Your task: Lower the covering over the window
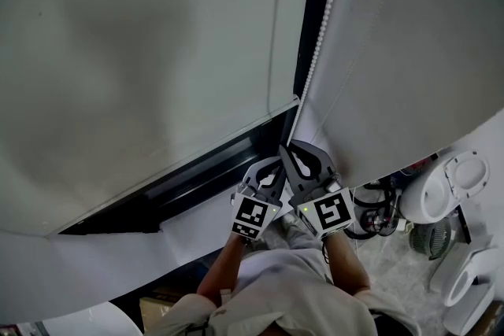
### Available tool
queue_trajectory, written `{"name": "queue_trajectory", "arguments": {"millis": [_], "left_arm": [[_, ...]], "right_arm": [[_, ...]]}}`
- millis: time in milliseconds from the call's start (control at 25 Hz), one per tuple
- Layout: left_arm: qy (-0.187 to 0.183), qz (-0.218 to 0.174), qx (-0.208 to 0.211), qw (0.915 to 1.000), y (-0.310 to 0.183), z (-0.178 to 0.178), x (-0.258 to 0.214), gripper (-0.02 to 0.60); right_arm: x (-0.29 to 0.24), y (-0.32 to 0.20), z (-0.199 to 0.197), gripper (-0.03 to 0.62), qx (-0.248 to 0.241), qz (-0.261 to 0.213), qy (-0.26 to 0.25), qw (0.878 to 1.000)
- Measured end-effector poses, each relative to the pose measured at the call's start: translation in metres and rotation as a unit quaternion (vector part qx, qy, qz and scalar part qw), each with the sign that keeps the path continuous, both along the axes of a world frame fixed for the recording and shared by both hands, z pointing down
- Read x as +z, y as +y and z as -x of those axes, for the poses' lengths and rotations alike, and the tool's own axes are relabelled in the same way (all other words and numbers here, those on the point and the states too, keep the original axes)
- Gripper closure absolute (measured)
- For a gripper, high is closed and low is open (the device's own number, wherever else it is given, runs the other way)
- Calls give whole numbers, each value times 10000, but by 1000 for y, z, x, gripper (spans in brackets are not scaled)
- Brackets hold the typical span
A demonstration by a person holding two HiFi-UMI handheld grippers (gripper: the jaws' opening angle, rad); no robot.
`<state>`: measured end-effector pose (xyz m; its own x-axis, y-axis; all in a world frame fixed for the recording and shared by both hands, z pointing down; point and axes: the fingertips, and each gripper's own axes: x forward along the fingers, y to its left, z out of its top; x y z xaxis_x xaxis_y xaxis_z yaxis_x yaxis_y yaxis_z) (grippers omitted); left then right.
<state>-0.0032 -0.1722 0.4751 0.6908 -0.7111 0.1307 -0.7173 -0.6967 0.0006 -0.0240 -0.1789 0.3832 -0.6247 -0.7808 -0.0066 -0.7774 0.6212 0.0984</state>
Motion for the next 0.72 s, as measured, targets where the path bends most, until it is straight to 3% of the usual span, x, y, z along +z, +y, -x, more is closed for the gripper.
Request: {"name": "queue_trajectory", "arguments": {"millis": [200, 720], "left_arm": [[243, 135, -62, 9996, -1, 9, 6, 568], [-28, 704, -37, 9975, -2, 9, 65, 568]], "right_arm": [[3, -2, 2, 595, -49, 35, -482, 9988], [69, -10, 8, 597, -6, 733, -309, 9968]]}}
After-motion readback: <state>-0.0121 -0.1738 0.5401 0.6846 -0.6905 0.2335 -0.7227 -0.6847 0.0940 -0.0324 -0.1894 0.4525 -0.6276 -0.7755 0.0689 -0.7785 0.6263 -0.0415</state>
